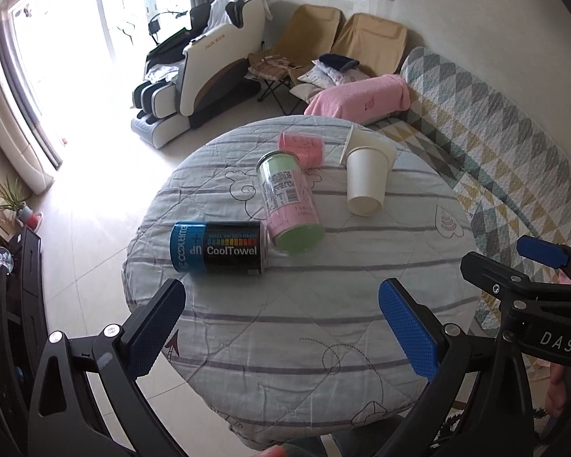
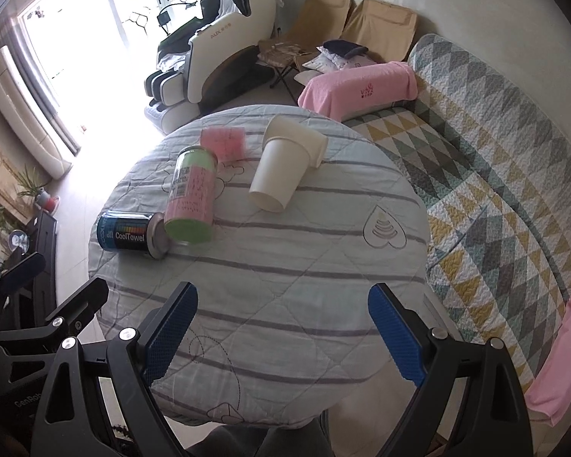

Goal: Flip cup upright
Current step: 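Move the left tool toward the upside-down pink cup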

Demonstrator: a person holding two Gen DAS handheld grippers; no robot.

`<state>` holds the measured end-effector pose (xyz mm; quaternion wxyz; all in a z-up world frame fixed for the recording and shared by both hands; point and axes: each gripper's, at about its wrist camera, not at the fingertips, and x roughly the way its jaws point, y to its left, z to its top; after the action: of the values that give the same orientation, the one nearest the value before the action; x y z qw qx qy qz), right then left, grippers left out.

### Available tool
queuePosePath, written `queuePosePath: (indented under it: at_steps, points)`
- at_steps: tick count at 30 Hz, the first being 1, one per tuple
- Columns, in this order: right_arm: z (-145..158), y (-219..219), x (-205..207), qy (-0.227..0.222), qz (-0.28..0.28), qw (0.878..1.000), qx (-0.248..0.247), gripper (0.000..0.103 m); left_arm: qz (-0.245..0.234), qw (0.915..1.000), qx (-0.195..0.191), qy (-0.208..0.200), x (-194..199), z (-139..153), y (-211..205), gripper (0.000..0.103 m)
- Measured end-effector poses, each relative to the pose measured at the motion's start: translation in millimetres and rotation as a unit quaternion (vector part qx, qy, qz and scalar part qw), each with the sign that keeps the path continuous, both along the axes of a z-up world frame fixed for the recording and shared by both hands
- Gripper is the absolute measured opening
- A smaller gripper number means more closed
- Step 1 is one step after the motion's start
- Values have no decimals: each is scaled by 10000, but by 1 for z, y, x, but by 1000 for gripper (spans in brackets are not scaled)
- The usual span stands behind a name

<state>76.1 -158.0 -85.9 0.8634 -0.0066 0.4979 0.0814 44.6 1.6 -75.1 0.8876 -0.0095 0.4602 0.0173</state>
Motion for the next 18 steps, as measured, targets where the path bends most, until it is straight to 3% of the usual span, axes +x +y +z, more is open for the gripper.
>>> queuePosePath:
  at_steps: [18]
  points:
    - [-6,-16,44,95,97,9999,101,92,159,9987,-417,265,42,-11,1,102]
